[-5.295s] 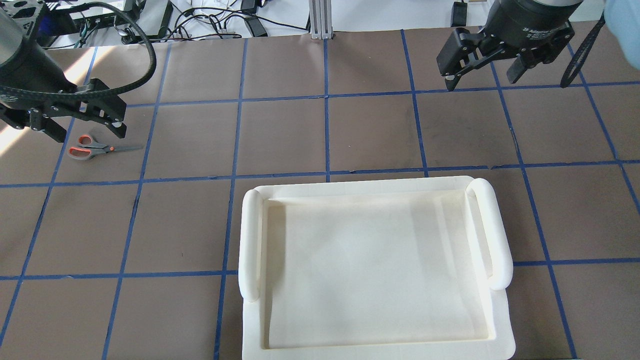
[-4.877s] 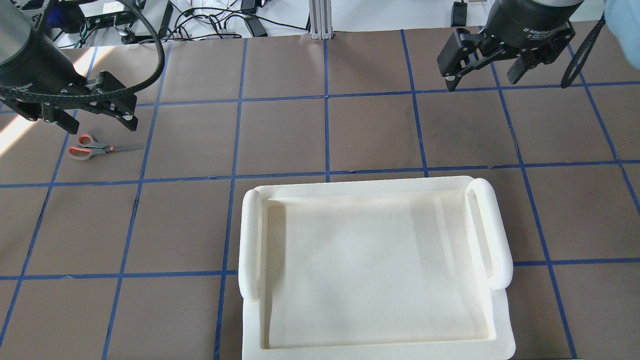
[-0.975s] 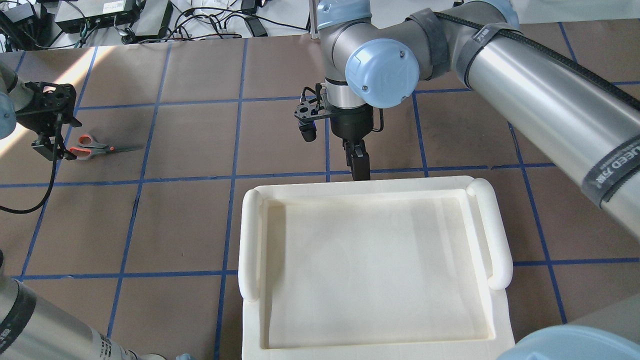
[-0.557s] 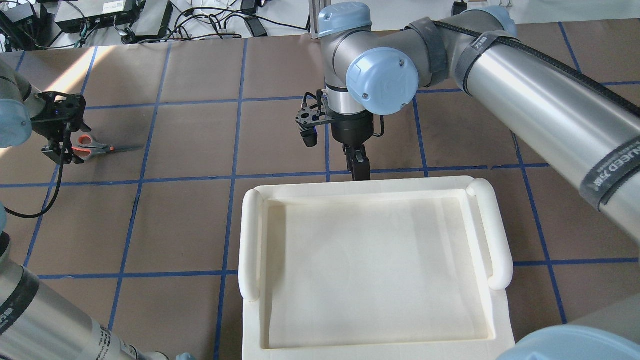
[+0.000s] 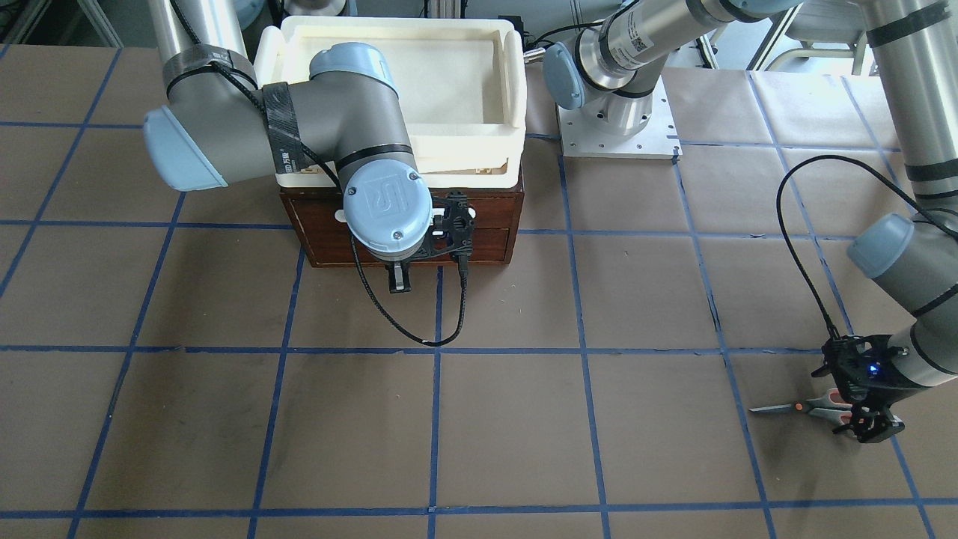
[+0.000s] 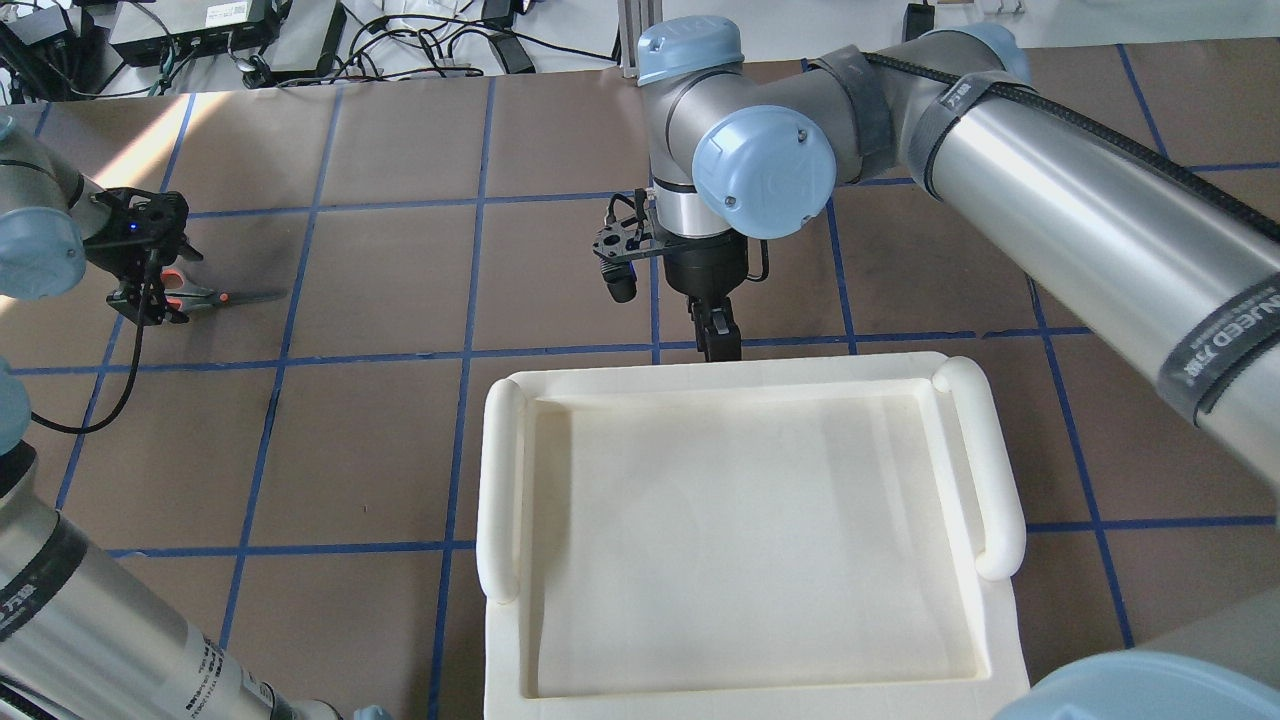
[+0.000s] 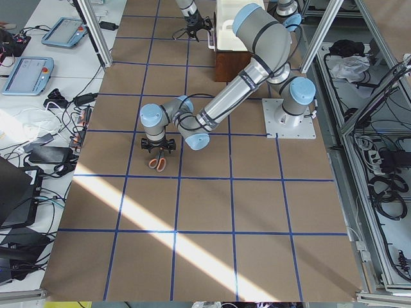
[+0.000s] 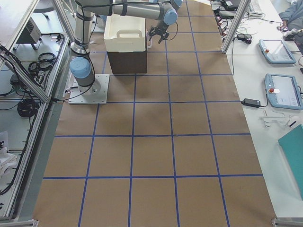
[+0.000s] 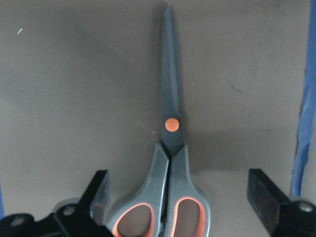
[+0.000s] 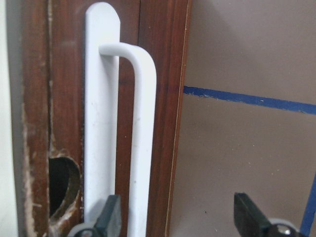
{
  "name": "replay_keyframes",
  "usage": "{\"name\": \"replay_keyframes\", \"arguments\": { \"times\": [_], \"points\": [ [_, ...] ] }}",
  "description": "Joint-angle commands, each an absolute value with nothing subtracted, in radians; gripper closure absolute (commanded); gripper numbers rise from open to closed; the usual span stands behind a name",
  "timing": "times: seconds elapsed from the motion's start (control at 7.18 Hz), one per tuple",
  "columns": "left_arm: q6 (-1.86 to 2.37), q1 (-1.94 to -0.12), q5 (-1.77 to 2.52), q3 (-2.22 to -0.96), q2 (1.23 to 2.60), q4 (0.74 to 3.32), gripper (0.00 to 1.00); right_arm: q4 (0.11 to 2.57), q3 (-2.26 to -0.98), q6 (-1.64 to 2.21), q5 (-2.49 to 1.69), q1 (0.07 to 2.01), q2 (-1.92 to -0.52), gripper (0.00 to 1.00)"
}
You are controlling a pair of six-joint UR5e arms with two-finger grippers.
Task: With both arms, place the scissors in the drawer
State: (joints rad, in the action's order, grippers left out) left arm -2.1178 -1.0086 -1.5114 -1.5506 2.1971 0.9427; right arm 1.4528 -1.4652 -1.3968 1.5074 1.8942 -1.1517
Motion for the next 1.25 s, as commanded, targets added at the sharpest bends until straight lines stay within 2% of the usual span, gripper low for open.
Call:
{"name": "replay_keyframes", "arguments": {
  "times": [0.0,0.28,0.42,0.56,0.84,1.11],
  "points": [
    [-2.120,-1.008,-1.511,-1.548,2.221,0.925,0.05,1.454,-1.473,-1.396,1.506,1.894,-1.151,0.18],
    [-2.120,-1.009,-1.509,-1.548,2.224,0.923,0.13,1.483,-1.492,-1.394,1.506,1.894,-1.150,0.20],
    [-2.120,-1.009,-1.511,-1.548,2.227,0.923,0.13,1.497,-1.500,-1.394,1.506,1.894,-1.152,0.20],
    [-2.123,-1.009,-1.511,-1.549,2.227,0.925,0.14,1.508,-1.500,-1.396,1.506,1.894,-1.151,0.25],
    [-2.123,-1.009,-1.513,-1.548,2.227,0.925,0.17,1.525,-1.500,-1.391,1.508,1.893,-1.152,0.40],
    [-2.121,-1.009,-1.513,-1.549,2.229,0.925,0.17,1.546,-1.490,-1.397,1.506,1.893,-1.151,0.42]
  ]
}}
